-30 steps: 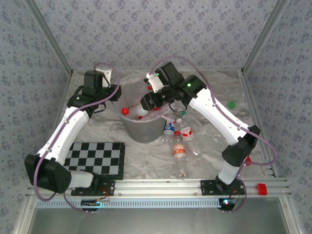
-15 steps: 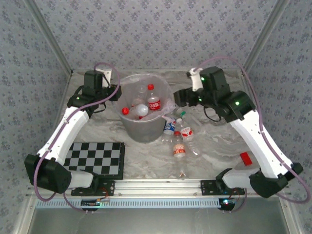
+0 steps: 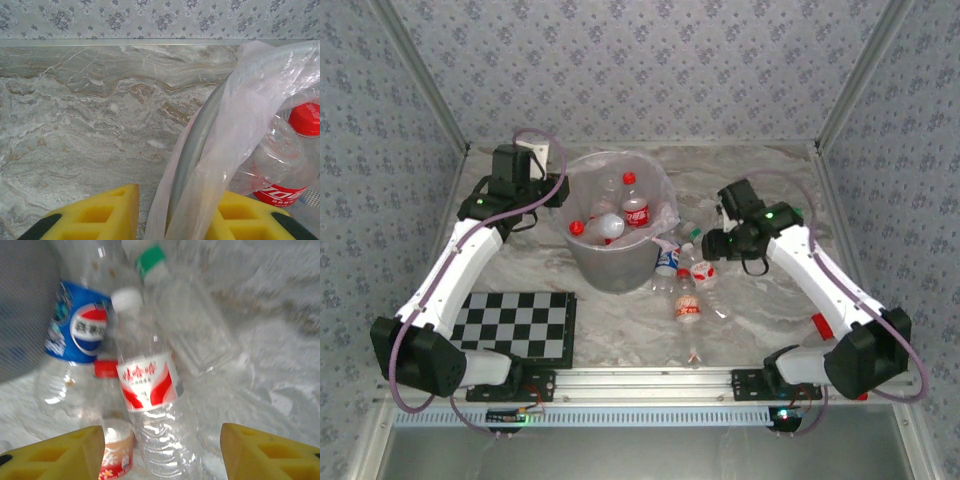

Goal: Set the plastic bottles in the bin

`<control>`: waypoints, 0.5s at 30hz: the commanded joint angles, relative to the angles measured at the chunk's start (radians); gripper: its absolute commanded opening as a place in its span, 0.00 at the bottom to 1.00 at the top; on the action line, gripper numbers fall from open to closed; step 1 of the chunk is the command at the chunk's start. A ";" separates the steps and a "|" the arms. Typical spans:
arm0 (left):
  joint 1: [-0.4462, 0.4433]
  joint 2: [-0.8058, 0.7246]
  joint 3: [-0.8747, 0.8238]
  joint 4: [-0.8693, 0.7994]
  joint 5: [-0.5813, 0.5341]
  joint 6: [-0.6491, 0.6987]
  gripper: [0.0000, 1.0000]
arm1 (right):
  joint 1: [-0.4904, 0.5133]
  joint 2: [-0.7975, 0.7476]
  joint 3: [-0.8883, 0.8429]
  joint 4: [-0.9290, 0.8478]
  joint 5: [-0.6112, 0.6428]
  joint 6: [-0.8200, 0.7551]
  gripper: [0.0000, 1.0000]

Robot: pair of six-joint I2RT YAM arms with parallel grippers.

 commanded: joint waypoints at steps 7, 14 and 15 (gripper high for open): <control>-0.011 0.019 -0.005 -0.074 -0.010 0.018 0.34 | 0.013 0.112 -0.057 0.065 0.126 -0.019 0.72; -0.011 0.010 -0.003 -0.076 -0.016 0.021 0.34 | -0.065 0.263 0.040 0.173 0.076 -0.120 0.79; -0.011 0.008 -0.003 -0.077 -0.017 0.021 0.34 | -0.073 0.288 0.057 0.180 0.063 -0.133 0.81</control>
